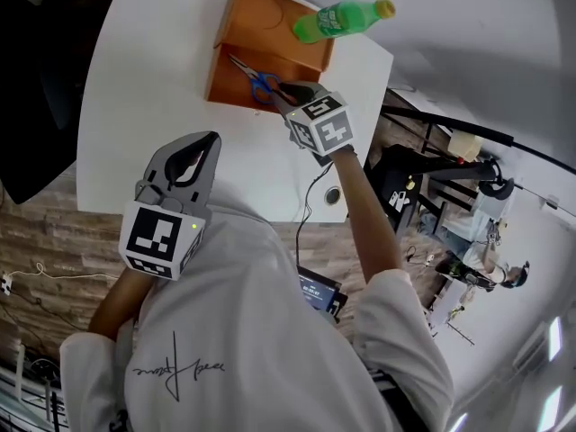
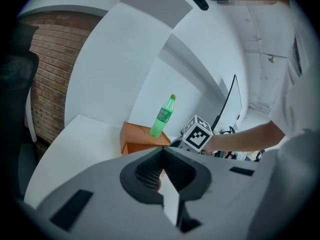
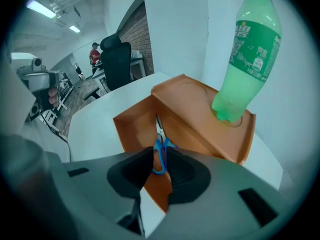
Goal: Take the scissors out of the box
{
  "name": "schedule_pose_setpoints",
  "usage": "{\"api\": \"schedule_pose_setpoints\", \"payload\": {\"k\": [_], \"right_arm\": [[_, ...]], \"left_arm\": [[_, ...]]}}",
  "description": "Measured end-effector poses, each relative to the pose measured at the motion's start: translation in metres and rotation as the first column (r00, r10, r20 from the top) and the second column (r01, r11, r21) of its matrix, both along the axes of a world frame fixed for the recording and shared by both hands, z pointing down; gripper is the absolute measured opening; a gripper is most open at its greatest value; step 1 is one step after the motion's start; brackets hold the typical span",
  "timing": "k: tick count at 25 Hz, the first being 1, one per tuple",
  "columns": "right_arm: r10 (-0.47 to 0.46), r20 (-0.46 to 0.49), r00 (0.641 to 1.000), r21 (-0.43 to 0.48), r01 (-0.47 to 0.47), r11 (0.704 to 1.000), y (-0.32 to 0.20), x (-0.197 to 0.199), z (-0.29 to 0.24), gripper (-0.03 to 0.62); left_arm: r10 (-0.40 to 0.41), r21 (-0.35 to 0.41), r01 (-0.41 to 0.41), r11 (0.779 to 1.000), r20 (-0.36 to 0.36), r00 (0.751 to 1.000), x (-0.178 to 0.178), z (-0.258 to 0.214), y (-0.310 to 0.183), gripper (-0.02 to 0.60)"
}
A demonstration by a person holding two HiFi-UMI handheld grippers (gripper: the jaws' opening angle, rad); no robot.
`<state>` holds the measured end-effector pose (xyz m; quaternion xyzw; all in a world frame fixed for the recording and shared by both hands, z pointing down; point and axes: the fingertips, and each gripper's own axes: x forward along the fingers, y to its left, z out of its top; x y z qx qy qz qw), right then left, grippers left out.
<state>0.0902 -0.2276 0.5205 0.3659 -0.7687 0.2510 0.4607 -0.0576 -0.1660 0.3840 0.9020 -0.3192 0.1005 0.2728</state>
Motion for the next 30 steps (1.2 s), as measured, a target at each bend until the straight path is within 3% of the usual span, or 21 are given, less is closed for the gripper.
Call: {"api": "schedule_pose_setpoints", "payload": {"k": [14,30], "right_arm": [[-0.073,-0.076,0.994,-0.11,0.064,0.992,-0.003,-0.001,0.037,0.126],[-0.156,-0.166,0.974,-0.165,0.128,0.978,-0.007,-0.009,0.061,0.133]], "left_arm": [[0.0,-0.045,0.001,0.999,0.005,1.0,0.001,0.012,-0.008,0.008],[0.013,-0.094,-0.012,0.995,0.006,1.0,0.003,0.024,-0.013,0.008]]}}
